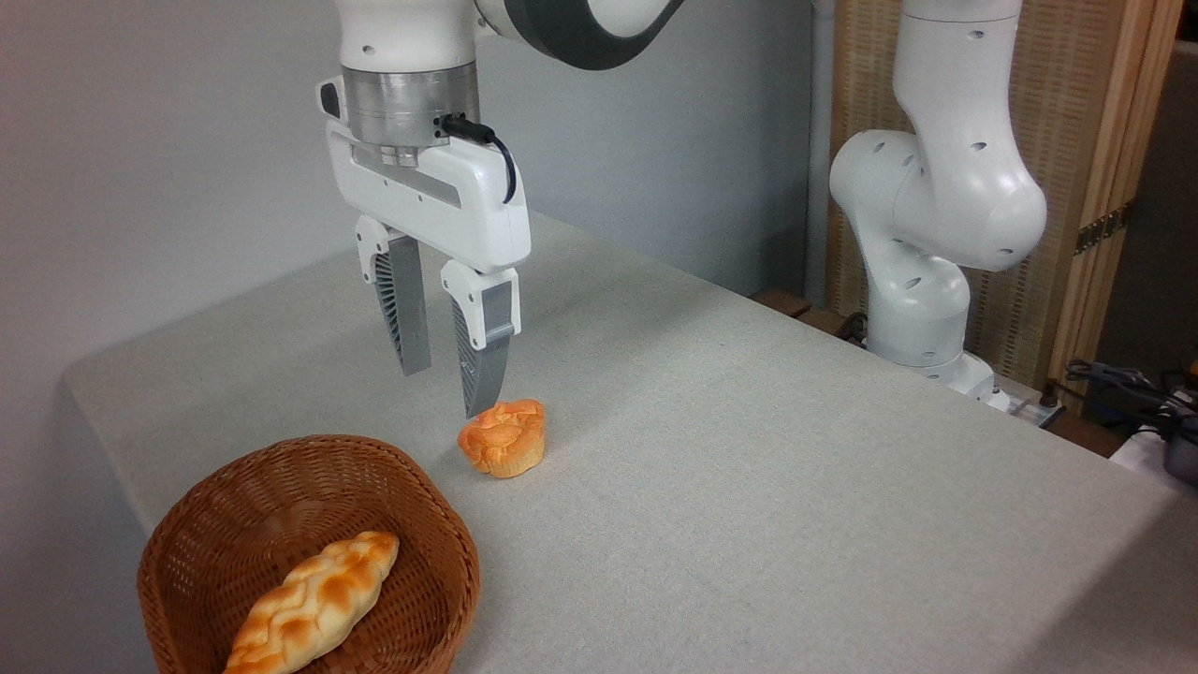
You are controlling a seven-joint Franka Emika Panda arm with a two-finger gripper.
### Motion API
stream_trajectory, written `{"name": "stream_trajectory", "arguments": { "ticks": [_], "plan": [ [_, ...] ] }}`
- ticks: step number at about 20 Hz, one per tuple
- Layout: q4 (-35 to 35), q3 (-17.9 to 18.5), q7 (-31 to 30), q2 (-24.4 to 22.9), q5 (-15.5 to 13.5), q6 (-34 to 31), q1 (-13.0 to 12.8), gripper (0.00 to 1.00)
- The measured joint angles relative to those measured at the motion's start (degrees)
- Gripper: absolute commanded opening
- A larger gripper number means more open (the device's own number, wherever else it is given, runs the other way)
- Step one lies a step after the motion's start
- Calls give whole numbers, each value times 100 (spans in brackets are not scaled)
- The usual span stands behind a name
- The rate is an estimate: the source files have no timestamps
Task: Put bread into the basket
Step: 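Lower the open gripper toward the small round orange bread roll, then close the gripper fingers around the round bread roll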
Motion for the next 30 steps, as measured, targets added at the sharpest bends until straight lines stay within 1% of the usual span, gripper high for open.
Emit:
{"name": "stream_trajectory", "arguments": {
  "ticks": [23,30],
  "plan": [
    [0,-2,0,0,-32,-2,-3,100],
    [-10,-38,9,3,-32,-348,-14,100]
  ]
}}
